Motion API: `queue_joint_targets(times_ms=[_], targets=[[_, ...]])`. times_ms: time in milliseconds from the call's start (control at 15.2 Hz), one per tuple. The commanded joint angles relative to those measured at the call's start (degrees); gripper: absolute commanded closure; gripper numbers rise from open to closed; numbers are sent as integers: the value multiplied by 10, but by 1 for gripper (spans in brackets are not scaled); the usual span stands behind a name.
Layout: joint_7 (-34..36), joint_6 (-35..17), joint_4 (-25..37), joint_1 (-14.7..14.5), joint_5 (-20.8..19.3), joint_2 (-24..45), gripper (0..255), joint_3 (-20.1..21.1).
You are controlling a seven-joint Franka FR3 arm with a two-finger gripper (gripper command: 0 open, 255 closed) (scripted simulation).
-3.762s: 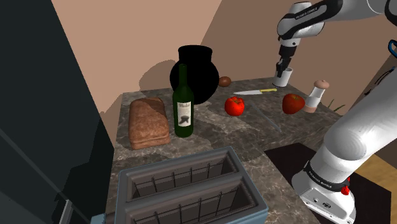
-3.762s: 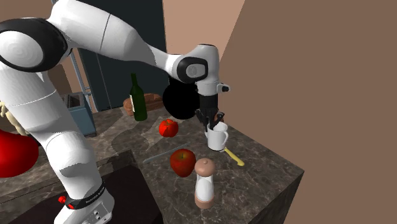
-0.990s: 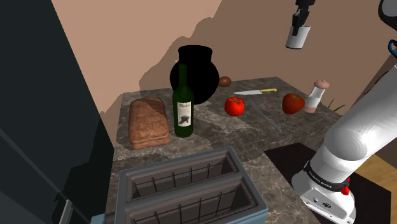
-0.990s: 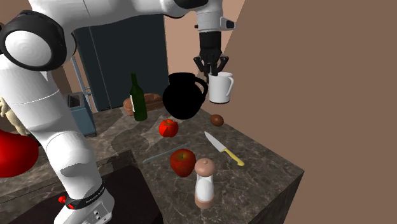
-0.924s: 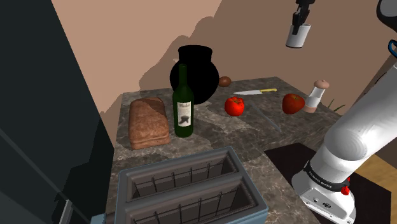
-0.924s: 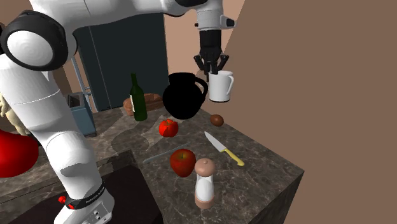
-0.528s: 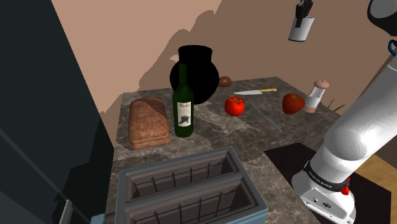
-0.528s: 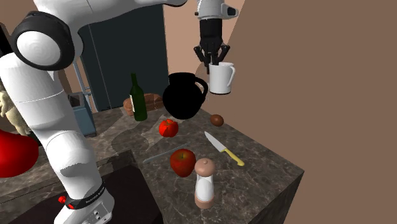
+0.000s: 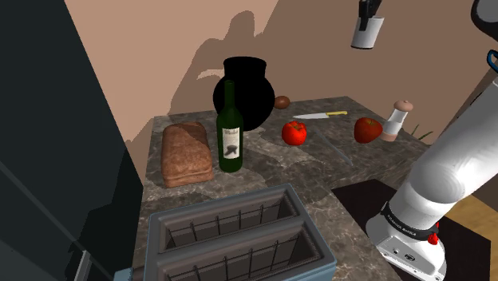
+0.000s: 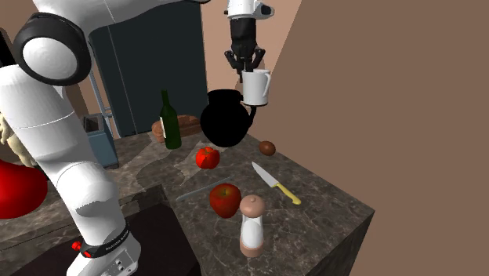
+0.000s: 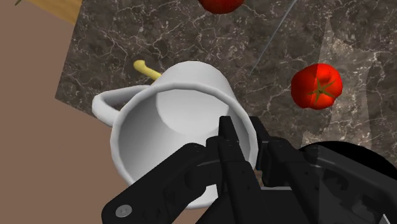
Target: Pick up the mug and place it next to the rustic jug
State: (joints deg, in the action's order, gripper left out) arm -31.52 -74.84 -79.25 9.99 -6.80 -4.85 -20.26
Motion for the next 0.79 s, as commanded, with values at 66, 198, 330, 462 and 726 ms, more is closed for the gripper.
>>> queue_joint_targets(times_ms=[66,198,330,462,726], targets=[[48,1,-22,-20,-4,-19,255,28],[79,4,-28,-33,-3,-25,255,45],[110,6,-32,-46,-2,-29,255,63],[140,9,-33,-58,1,-29,255,80],[198,16,-25,-82,8,-22,255,114]])
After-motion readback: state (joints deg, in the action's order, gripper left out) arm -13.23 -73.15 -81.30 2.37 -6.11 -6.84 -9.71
